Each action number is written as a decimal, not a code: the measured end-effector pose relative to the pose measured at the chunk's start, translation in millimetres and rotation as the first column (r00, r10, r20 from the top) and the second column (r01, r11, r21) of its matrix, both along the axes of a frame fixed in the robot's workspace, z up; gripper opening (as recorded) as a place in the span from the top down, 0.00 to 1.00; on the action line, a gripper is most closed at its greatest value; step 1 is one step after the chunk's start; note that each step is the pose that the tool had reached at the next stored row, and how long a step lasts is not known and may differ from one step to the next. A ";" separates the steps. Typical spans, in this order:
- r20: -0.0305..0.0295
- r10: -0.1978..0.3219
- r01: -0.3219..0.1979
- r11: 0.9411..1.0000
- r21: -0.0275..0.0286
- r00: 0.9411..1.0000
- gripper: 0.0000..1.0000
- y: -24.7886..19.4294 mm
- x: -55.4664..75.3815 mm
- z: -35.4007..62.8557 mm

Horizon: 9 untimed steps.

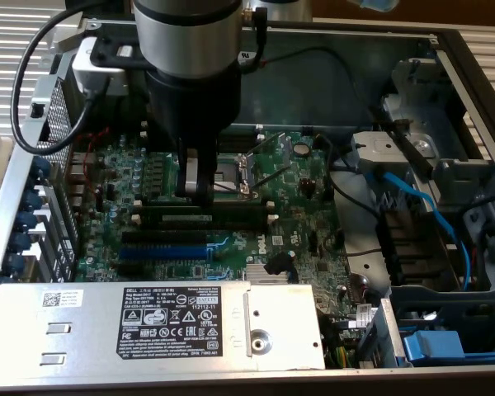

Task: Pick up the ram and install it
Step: 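Press down the ram until it locks into place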

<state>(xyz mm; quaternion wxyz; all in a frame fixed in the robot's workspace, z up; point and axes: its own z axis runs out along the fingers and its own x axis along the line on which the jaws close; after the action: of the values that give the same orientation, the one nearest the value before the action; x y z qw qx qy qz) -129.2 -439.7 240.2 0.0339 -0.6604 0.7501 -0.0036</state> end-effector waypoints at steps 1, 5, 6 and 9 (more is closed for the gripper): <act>0.000 0.000 0.000 1.000 0.001 1.000 0.89 0.0 0.0 -0.1; -0.001 0.000 0.000 1.000 0.001 1.000 0.89 0.0 -0.1 -0.2; -0.001 0.000 0.000 1.000 0.001 1.000 0.89 0.0 -0.1 -0.3; -0.002 0.000 0.000 1.000 0.001 1.000 0.89 0.0 -0.1 -0.6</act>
<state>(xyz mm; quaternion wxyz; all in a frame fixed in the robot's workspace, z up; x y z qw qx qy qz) -129.2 -439.7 239.6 0.0332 -0.6604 0.7502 -0.0026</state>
